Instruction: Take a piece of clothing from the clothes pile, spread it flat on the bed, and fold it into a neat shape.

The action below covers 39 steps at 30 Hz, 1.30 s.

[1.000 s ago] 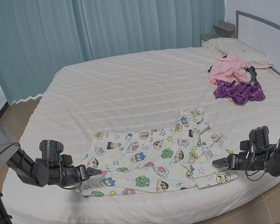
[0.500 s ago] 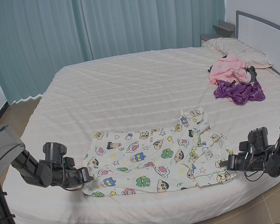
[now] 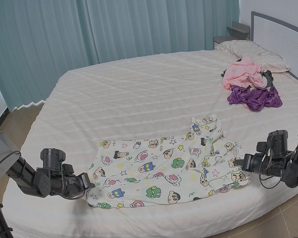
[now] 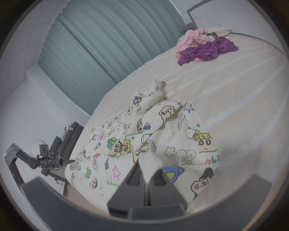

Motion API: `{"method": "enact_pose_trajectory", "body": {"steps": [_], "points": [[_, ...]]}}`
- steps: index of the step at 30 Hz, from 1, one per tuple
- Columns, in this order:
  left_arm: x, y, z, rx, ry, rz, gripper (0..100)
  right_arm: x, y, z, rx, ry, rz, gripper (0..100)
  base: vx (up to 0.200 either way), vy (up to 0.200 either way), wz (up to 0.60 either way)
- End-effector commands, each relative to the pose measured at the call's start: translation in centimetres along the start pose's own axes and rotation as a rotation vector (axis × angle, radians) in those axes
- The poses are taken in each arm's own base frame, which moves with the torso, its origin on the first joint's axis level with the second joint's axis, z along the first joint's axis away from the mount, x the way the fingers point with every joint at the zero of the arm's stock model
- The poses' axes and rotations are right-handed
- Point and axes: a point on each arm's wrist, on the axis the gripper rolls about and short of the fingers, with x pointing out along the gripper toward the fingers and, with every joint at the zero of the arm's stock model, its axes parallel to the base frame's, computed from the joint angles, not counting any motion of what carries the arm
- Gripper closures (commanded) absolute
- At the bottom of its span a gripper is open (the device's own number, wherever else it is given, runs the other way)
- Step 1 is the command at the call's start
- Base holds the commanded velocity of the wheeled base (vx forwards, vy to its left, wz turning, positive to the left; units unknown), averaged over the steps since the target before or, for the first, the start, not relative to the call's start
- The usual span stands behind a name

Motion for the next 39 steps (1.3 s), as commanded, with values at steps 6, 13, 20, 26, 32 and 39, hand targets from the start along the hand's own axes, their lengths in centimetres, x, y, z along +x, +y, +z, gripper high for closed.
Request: {"method": "enact_pose_trajectory", "body": {"steps": [6,13,20,26,32,39], "points": [[-1.7,0.5,0.5,-0.016,-0.068,-0.009,100,0.7,0.1,0.5,-0.011,-0.052,-0.015,100,0.0,0.0,0.0],[-1.2,0.8,0.3,-0.017,-0.082,-0.009,100,1.6,-0.4,-0.3,-0.008,-0.027,-0.042,100,0.0,0.0,0.0],[-1.0,1.0,0.4,-0.021,-0.078,-0.005,100,2.2,-0.5,-0.5,-0.009,-0.021,-0.046,100,0.0,0.0,0.0],[-0.5,1.4,0.1,-0.028,-0.063,0.007,0,2.5,-0.4,-0.8,-0.011,-0.02,-0.046,0,0.0,0.0,0.0],[-0.9,1.3,0.2,-0.047,-0.072,0.006,0,1.8,-0.2,0.1,-0.009,-0.087,-0.052,0,0.0,0.0,0.0],[-5.0,2.0,1.0,-0.12,-0.155,-0.016,0,-1.0,-0.2,0.9,0.056,-0.16,-0.128,0,0.0,0.0,0.0]]}}
